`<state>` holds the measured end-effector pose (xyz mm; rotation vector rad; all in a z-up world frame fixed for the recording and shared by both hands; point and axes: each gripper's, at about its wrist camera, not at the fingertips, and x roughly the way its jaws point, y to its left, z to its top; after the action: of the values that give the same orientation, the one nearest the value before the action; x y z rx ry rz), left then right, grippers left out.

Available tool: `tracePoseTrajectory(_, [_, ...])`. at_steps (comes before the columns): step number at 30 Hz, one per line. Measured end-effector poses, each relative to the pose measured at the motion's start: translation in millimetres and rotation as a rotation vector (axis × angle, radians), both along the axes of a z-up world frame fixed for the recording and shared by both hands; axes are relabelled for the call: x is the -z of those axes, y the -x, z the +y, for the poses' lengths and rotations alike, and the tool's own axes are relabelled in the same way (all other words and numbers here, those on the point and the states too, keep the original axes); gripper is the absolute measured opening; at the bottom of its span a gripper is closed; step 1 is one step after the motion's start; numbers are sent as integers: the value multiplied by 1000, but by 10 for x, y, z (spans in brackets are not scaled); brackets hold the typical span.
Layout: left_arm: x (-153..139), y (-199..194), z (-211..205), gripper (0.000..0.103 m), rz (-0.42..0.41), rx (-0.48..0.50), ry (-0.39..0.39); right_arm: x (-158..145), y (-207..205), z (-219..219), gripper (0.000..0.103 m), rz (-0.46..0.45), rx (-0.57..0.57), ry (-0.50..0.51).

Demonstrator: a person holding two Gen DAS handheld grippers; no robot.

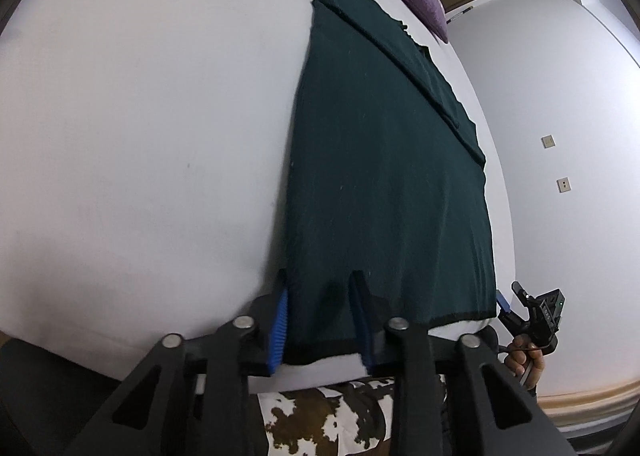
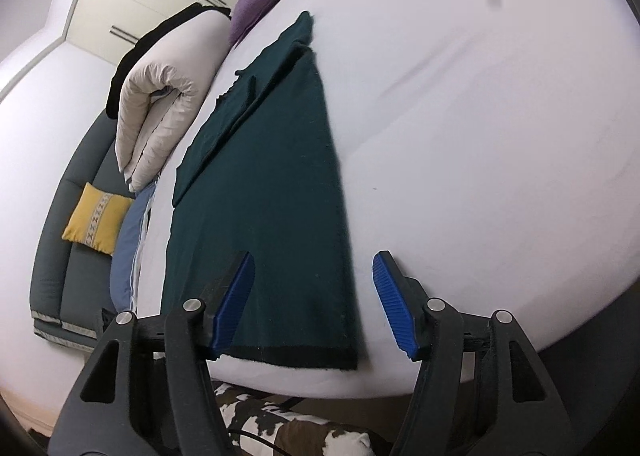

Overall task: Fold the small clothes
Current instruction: 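Grasp the sweater hem with both tools and lift it toward the collar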

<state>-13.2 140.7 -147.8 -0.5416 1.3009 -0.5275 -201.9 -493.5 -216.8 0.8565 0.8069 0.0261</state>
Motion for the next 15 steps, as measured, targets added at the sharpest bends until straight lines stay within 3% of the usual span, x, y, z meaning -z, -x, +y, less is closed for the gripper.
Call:
tracePoseTrajectory(4, [24,-5,16,22,7,-5,8,5,82,-103,60,13,6,-21])
tracePoseTrajectory(9, [49,-64,-17,9,7,-17,-10,58,206,-178,59,41,16,-48])
tracePoseTrajectory(15, [41,-70,-58,7,-8,-13,-28,90,277,-230,55,87,19,-71])
